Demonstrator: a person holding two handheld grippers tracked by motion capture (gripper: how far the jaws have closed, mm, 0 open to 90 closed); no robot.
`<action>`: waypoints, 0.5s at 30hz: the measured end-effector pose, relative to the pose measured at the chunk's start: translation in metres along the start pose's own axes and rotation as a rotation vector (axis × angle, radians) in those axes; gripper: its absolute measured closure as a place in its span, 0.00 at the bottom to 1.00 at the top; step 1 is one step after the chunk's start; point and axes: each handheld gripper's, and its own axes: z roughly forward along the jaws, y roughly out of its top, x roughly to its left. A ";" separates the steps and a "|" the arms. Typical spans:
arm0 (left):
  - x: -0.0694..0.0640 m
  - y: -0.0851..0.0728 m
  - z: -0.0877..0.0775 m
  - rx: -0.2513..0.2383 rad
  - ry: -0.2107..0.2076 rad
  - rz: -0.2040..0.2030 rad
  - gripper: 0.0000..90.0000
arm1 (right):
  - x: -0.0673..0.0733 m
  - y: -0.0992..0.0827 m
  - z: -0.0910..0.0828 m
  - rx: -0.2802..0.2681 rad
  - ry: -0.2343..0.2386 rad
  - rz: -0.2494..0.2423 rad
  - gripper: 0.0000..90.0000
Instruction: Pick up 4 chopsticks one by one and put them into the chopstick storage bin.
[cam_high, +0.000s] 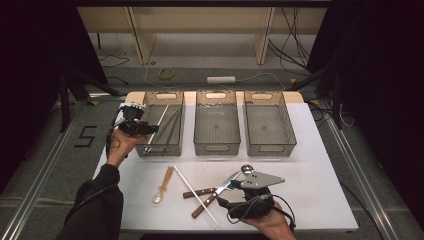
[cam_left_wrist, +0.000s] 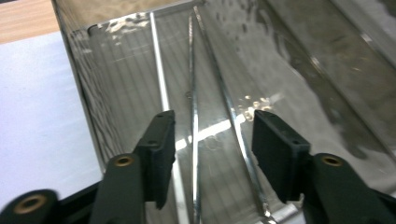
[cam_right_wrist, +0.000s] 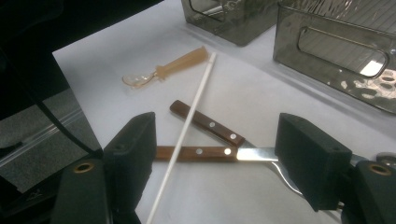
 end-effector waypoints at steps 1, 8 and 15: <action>-0.002 -0.003 -0.002 -0.008 -0.005 0.002 0.51 | 0.000 0.000 0.000 0.001 0.002 -0.002 0.34; -0.016 -0.021 -0.015 -0.045 -0.056 0.045 0.41 | 0.006 -0.003 0.006 0.023 -0.004 0.006 0.35; -0.029 -0.035 -0.028 -0.074 -0.086 0.068 0.34 | 0.010 -0.007 0.017 0.075 -0.007 -0.002 0.35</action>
